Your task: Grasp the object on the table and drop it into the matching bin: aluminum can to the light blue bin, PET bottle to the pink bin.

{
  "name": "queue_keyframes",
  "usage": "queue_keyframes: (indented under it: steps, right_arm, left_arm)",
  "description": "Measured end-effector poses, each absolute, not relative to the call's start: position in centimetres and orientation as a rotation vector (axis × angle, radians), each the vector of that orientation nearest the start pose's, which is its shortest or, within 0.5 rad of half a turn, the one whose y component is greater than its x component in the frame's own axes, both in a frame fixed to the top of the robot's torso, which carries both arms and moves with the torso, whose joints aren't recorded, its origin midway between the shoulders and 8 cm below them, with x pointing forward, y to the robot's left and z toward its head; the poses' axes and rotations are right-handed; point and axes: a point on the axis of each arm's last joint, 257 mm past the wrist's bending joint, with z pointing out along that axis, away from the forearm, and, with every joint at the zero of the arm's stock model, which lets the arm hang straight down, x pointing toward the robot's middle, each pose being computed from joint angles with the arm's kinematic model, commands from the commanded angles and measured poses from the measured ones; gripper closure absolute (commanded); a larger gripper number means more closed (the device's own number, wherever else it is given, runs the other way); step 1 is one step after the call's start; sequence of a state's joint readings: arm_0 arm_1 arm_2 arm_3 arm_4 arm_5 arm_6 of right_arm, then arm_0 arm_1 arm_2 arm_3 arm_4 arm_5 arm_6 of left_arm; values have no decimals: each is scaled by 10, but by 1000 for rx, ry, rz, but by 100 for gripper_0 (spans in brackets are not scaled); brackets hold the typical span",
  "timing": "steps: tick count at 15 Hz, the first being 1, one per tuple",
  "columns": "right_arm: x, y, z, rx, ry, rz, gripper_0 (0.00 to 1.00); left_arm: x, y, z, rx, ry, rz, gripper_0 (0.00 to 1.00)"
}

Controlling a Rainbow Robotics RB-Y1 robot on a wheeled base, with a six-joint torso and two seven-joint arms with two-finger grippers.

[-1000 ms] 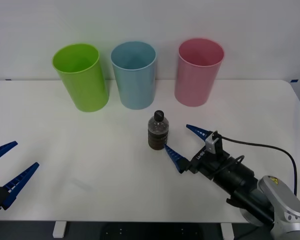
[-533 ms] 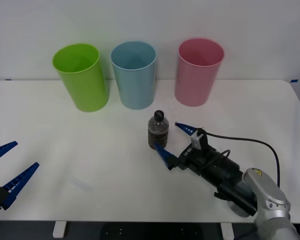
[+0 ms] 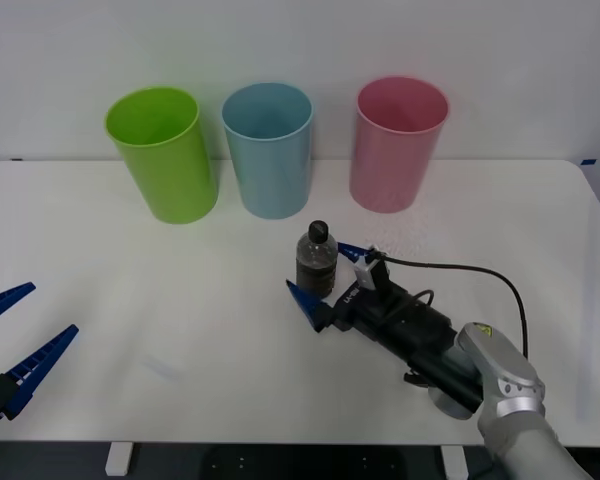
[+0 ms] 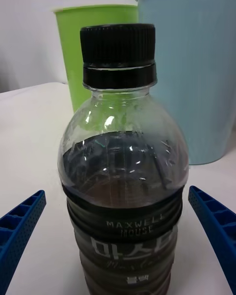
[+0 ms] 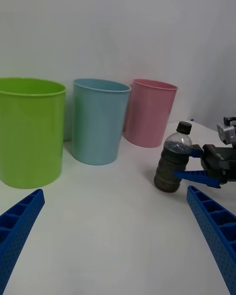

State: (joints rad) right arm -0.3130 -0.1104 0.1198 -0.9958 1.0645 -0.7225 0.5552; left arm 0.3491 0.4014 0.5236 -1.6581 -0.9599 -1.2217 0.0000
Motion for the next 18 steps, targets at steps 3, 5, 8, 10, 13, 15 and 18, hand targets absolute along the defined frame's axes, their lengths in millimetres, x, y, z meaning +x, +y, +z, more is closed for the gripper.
queue_keyframes:
  steps: [3,5,8,10,13,15,18]
  right_arm:
    - [529,-20,-278,-714,1442,521,0]
    - [531,-20,-279,-713,1445,507,0]
    - [531,-21,-279,-716,1443,498,65]
    - [532,-22,-278,-716,1442,492,99]
    - [532,-23,-279,-716,1441,490,100]
    - [533,-23,-278,-713,1443,491,100]
    - [534,-26,-279,-708,1449,486,100]
  left_arm:
    - [342,330,-169,465,1441,-567,0]
    - [342,330,-169,465,1441,-567,0]
    - [342,330,-169,465,1441,-567,0]
    - [342,330,-169,465,1441,-567,0]
    - [342,330,-169,465,1441,-567,0]
    - [342,330,-169,465,1441,-567,0]
    - [342,330,-169,465,1441,-567,0]
